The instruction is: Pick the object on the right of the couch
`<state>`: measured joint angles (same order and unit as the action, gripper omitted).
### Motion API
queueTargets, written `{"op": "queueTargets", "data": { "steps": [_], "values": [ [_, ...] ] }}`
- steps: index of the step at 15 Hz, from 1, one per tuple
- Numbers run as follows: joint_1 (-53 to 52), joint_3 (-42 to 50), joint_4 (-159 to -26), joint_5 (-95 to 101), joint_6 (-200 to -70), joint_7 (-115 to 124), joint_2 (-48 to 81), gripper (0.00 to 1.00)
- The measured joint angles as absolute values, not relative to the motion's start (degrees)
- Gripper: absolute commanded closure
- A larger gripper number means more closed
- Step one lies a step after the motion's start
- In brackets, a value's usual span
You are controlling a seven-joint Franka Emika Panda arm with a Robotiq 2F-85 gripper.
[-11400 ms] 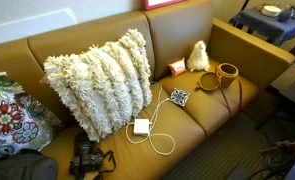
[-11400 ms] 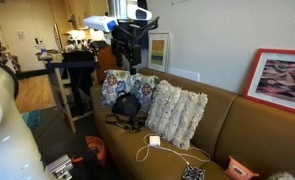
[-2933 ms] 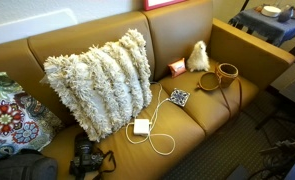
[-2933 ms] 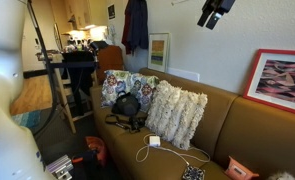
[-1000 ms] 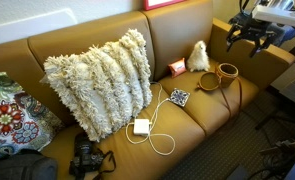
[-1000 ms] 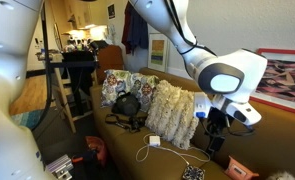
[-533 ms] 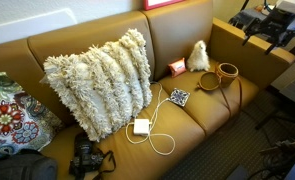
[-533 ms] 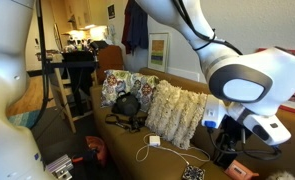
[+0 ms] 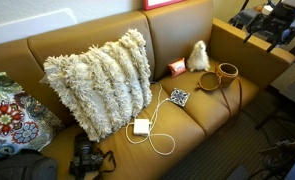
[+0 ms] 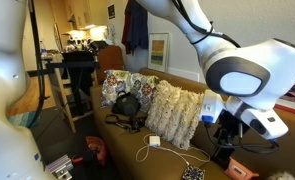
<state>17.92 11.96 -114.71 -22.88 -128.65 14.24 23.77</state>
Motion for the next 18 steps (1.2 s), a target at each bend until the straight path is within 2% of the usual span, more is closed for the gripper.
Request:
{"op": "queueTargets", "data": {
  "steps": [4, 9, 13, 18],
  "values": [
    [17.0, 13.22, -110.4, -22.11, -135.09, 22.28, 31.08, 0.0],
    [18.5, 17.71, -94.86, -22.13, -136.7, 34.92, 47.7, 0.0],
    [22.3, 18.52, -82.31, -22.09, -134.02, 41.83, 57.19, 0.0],
    [25.31, 18.07, -68.2, -22.41, -124.38, 47.72, 64.82, 0.0]
  ]
}}
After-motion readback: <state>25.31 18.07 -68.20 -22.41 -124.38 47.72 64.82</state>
